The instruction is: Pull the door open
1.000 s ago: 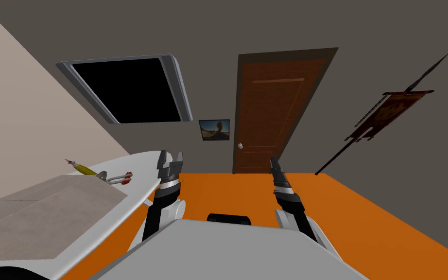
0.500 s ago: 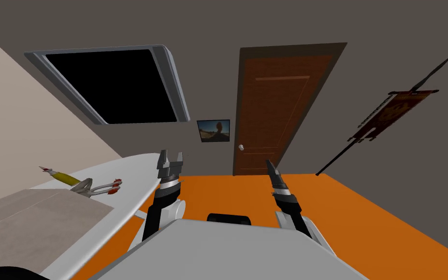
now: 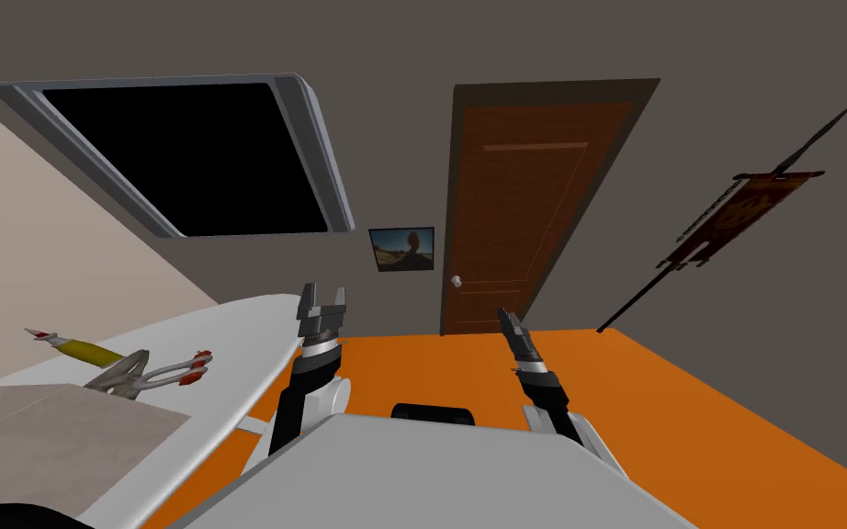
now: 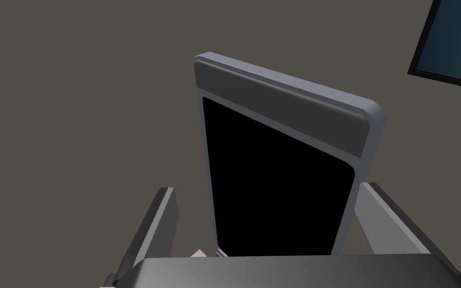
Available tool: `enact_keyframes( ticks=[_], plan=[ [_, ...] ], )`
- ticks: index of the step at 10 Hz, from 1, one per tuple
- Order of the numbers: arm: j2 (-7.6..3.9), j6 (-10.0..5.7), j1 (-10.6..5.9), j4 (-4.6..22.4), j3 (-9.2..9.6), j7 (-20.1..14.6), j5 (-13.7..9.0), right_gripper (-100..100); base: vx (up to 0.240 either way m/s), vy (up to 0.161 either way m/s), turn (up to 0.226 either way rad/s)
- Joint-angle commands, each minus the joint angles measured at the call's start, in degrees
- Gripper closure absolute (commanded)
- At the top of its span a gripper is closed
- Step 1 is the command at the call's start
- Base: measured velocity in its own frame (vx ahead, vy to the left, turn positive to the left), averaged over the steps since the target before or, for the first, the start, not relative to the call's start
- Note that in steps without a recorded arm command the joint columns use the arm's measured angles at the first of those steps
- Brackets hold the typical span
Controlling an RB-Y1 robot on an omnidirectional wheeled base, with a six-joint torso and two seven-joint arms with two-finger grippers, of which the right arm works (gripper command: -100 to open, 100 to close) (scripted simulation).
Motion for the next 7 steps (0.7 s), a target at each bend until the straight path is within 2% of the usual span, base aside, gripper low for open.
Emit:
enact_keyframes(
  ticks=[1,7],
  plan=[
    [-0.18,-0.96,-0.58,2.3,-0.59,1.6,1.1,-100,0.100,0.039,-0.027],
    [-0.19,-3.67,-1.80,9.1,-2.13,7.2,5.6,-100,0.100,0.033,-0.037]
  ],
)
